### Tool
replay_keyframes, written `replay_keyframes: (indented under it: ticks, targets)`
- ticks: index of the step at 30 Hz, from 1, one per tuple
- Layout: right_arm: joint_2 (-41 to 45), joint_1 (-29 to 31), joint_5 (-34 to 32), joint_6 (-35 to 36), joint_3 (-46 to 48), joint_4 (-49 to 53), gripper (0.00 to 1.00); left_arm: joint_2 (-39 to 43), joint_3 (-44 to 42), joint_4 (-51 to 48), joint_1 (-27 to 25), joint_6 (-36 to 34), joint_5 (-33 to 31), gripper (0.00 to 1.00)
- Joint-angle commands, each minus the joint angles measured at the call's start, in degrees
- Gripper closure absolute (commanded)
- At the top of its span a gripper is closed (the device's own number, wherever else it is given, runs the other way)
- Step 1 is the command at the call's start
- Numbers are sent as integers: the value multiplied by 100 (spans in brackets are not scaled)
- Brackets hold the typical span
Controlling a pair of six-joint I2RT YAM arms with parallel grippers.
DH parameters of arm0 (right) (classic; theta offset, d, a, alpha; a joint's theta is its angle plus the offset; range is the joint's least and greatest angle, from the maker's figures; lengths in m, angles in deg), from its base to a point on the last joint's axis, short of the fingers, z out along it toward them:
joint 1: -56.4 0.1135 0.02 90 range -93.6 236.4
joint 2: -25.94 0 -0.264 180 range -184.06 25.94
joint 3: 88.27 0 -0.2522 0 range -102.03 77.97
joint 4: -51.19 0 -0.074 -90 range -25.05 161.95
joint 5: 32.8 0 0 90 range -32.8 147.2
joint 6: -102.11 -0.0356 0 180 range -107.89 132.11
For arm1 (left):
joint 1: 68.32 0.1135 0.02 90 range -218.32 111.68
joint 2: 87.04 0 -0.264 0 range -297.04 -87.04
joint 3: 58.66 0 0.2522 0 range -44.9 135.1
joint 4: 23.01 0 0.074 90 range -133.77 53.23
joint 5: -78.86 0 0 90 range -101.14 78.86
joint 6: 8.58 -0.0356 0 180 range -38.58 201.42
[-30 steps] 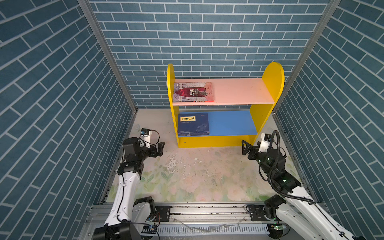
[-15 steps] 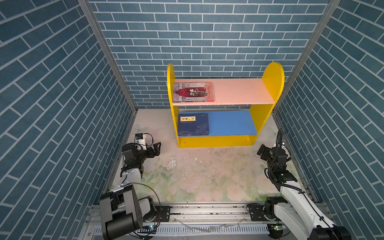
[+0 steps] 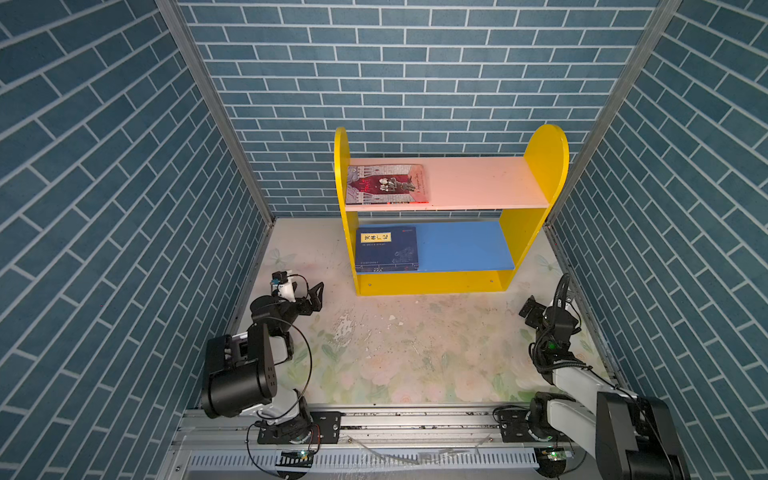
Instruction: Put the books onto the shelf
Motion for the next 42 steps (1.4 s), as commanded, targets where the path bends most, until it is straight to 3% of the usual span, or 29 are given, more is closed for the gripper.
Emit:
replay_keyframes:
  ticks: [1, 7, 12, 13, 16, 20, 22, 25, 29, 32, 37, 42]
  targets:
    - [-441, -23, 138, 356, 177, -1732, 1, -202, -175, 1080, -2, 113, 88, 0]
    - [-940, -120, 392, 548, 128, -2308, 1, -265, -93, 988, -74, 94, -31, 0]
    - [-2219, -204, 691, 655, 114, -3640, 1, -207, -375, 1297, -282, -210, -255, 0]
    - [-2233, -230, 985, 688, 73, -3611, 1, -145, -478, 1316, -397, -355, -458, 0]
    - [-2480, -244, 1042, 710, -5, -3621, 1, -59, -704, 1289, -1087, -893, -1787, 0]
    - [-2553, -352, 1182, 599, -54, -3636, 1, -149, -458, 850, -1263, -909, -2317, 0]
    - [-2564, -508, 1394, 478, -70, -3618, 1, -254, -505, 1091, -1263, -888, -2306, 0]
    - [-2390, -631, 1600, 450, -326, -2934, 1, -209, -444, 939, -1263, -886, -2289, 0]
    - [-2260, -585, 1918, 639, -820, -1898, 1, -71, 78, -215, -1263, -937, -2143, 0]
    - [-2254, -547, 1906, 681, -898, -1727, 1, -9, 359, -838, -1403, -1092, -2275, 0]
    - [-2266, -544, 2054, 725, -940, -1692, 1, -10, 419, -973, -1459, -1146, -2320, 0]
    - [-2283, -484, 2407, 942, -1301, -1004, 1, -10, 425, -979, -1465, -1146, -2328, 0]
